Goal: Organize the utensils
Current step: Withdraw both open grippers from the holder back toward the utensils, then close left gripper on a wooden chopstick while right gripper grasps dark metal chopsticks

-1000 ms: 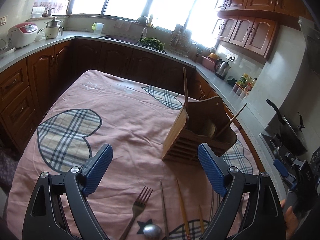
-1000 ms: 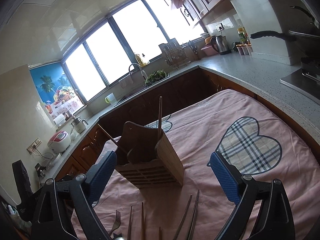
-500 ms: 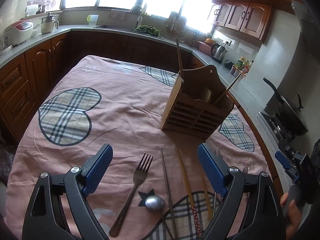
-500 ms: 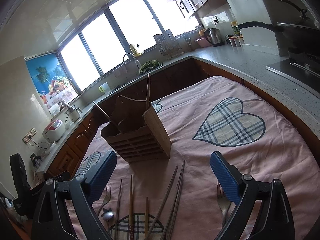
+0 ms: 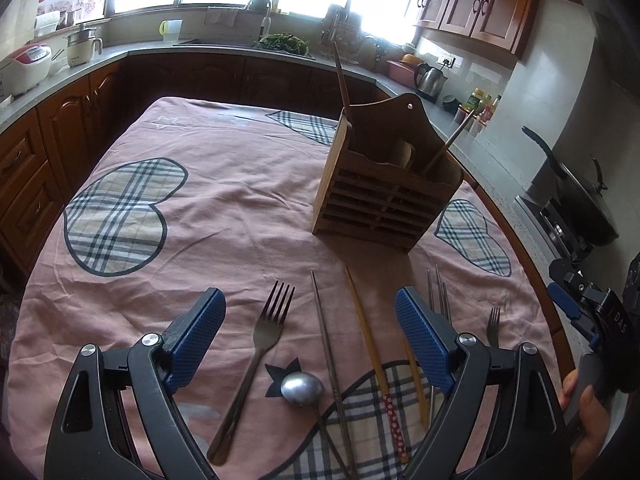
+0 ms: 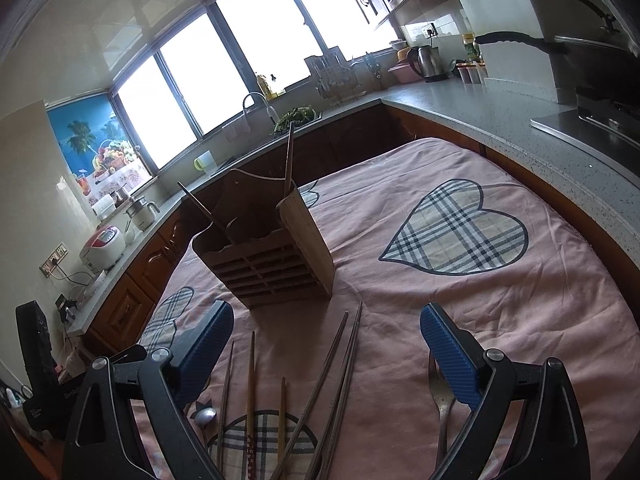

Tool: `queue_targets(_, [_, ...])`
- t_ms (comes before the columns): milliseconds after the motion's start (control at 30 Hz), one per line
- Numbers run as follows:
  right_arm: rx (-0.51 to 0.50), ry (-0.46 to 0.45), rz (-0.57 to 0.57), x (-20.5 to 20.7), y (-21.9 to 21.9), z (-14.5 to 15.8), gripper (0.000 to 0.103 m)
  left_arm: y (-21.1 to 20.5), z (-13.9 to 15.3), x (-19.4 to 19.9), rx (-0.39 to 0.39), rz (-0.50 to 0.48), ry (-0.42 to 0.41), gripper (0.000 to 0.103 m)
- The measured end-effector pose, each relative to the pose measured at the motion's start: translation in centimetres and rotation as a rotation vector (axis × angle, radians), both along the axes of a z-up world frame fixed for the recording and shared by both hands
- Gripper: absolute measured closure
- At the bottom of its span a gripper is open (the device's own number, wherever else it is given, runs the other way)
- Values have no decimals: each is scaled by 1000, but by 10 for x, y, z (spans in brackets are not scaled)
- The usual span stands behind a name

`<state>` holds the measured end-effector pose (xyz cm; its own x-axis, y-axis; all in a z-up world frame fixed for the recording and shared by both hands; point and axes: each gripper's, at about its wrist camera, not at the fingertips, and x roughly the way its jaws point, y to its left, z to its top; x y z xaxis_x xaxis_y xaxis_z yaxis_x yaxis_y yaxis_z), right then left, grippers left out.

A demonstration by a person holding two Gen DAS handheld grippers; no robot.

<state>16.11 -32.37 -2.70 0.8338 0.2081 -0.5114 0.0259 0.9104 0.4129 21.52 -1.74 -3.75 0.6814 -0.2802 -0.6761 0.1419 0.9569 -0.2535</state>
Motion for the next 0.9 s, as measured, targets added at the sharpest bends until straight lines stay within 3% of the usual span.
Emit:
queue_targets(300, [-9, 60, 5, 21, -2, -16, 7, -22, -10, 19, 10, -51, 31, 19])
queue_targets(500, [-22, 109, 12, 41, -1, -31, 11, -39, -23, 37, 24, -87, 66, 30])
queue_targets(667, [-32, 171, 23, 61, -1, -45, 39, -52, -37, 52, 29, -117, 109, 37])
queue_targets(900, [-41, 234, 39, 86, 1, -63, 55, -73, -57, 74, 65, -168, 164, 47])
